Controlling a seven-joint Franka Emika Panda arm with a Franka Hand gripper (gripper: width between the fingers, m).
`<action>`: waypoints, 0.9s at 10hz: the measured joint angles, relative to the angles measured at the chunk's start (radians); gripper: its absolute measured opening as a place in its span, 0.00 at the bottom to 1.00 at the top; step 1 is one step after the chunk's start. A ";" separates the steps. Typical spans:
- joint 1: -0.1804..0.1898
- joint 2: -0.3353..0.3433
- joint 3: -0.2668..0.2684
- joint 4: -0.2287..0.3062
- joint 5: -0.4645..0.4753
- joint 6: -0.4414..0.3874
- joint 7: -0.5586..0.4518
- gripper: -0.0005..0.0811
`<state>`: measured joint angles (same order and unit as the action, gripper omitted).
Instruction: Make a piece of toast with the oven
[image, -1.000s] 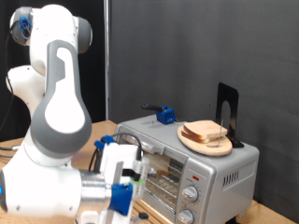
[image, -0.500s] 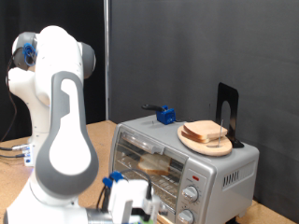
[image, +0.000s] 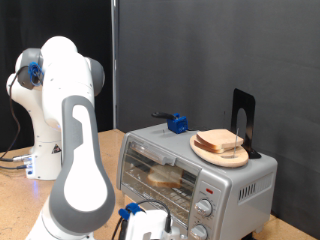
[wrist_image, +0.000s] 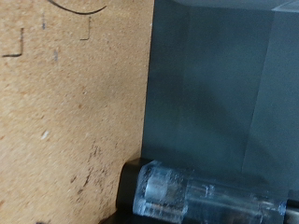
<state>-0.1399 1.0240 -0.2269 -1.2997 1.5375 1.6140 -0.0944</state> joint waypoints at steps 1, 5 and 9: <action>0.006 0.000 0.007 -0.003 -0.002 -0.001 -0.004 0.99; 0.047 -0.011 0.014 -0.044 -0.013 -0.012 -0.047 0.99; 0.076 -0.049 0.014 -0.132 -0.012 -0.004 -0.108 0.99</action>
<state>-0.0636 0.9752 -0.2126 -1.4316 1.5257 1.6096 -0.2024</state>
